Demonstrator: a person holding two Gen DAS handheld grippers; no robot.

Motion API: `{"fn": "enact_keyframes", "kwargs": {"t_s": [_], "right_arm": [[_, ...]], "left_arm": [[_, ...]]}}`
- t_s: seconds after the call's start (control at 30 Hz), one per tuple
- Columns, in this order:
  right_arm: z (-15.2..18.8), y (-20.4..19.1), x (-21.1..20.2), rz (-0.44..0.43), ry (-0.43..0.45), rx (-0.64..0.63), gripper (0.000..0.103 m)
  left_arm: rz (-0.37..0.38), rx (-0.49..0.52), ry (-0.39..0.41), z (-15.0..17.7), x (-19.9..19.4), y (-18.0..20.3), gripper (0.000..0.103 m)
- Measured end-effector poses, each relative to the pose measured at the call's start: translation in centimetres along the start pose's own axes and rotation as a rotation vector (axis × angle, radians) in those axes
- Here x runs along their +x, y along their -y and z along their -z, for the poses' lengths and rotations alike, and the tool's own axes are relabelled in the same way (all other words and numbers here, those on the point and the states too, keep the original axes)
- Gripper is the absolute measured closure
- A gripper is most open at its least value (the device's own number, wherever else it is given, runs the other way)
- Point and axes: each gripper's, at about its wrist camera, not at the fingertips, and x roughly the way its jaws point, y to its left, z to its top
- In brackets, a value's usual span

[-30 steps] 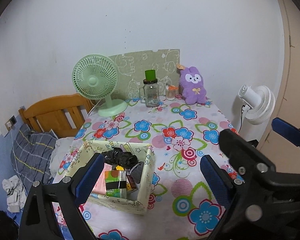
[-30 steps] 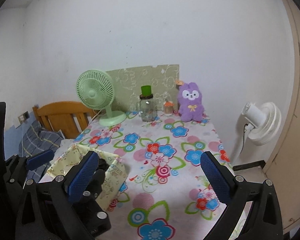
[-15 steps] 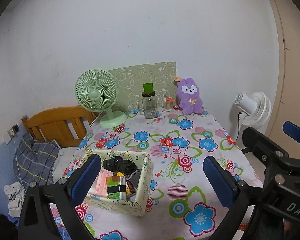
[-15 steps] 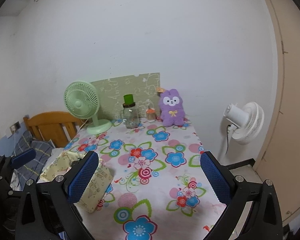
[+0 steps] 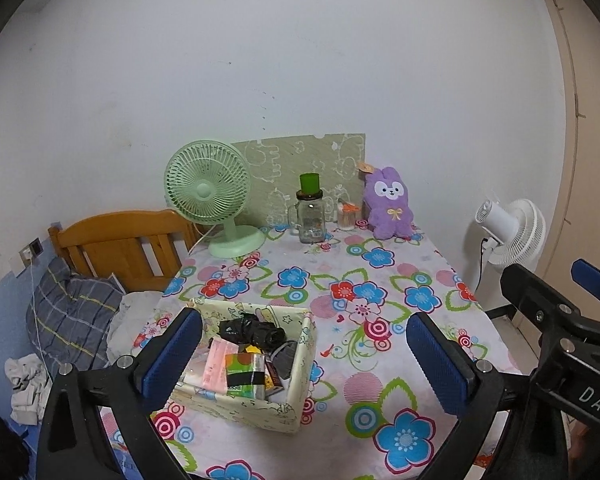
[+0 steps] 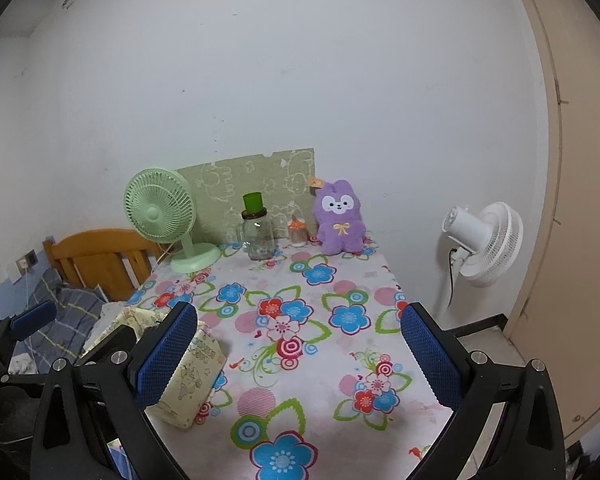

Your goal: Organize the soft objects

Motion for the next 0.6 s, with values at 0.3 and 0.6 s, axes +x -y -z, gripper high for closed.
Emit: {"fn": "enact_keyframes", "kwargs": {"t_s": [0.3,0.6], "right_arm": [[-0.1,-0.8,0.1,-0.003,0.002,-0.013,0.0],[-0.2,-1.3,-0.1,-0.006,0.008,-0.02,0.0]], "left_arm": [[0.001,-0.029,0.004,0.1,0.1,-1.2,0.0],[0.004,-0.036,0.008,0.2,0.0,-1.4,0.0]]}}
